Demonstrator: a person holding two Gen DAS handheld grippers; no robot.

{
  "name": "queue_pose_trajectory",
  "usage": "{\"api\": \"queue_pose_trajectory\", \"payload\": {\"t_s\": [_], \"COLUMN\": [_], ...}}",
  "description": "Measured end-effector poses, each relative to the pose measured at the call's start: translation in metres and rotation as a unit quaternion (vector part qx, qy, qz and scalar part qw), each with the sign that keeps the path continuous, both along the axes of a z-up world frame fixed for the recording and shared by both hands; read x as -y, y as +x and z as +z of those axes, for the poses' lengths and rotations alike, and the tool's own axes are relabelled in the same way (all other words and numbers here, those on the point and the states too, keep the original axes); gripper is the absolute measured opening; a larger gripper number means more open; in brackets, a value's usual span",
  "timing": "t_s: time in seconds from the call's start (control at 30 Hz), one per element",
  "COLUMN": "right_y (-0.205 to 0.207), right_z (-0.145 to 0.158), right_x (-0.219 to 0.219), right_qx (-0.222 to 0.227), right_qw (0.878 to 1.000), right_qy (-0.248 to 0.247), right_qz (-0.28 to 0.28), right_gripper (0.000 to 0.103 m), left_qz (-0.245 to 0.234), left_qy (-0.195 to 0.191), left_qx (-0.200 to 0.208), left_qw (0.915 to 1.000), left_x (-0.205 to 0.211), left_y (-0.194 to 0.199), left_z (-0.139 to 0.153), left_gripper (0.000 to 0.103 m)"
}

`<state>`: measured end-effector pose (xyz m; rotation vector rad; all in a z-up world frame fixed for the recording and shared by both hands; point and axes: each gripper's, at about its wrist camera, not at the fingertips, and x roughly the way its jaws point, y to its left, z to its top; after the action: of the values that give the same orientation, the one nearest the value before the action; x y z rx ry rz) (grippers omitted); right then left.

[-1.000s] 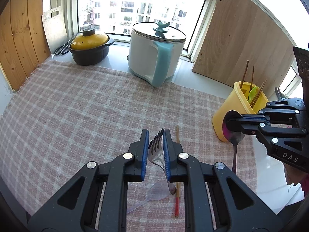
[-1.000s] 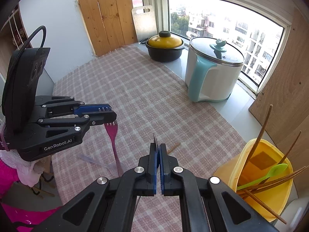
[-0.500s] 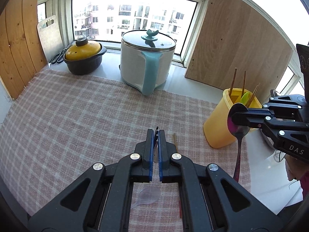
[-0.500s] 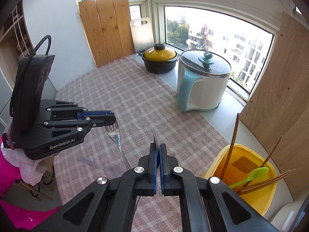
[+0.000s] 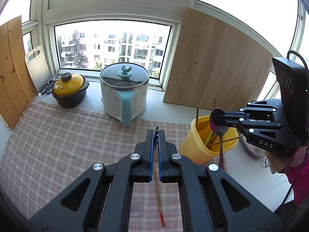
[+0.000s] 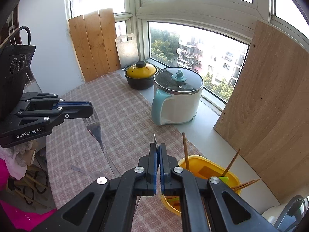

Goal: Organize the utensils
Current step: 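Carry the fork in the left tool toward the container while the right tool carries the spoon, then lower the spoon into the container and open the right tool while the left tool brings the fork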

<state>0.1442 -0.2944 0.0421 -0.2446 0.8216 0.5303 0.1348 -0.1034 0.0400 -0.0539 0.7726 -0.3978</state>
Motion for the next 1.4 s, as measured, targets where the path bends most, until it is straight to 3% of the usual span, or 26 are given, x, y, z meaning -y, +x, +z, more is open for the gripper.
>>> {"api": "queue_pose_trajectory", "payload": {"t_s": [0.6, 1.4], "right_y": [0.026, 0.055], "right_z": [0.023, -0.01], "right_x": [0.061, 0.087], "right_qx": [0.035, 0.023], "right_qw": [0.997, 0.992], "right_qy": [0.005, -0.02], "right_qz": [-0.067, -0.123], "right_gripper": [0.0, 0.0], "left_qz": [-0.043, -0.067], "left_qy": [-0.006, 0.022], "left_qx": [0.036, -0.003], "left_qw": [0.9984, 0.9975], "left_x": [0.069, 0.11], "left_y": [0.023, 0.056], "left_z": [0.047, 0.011], "left_gripper": [0.001, 0.001]}}
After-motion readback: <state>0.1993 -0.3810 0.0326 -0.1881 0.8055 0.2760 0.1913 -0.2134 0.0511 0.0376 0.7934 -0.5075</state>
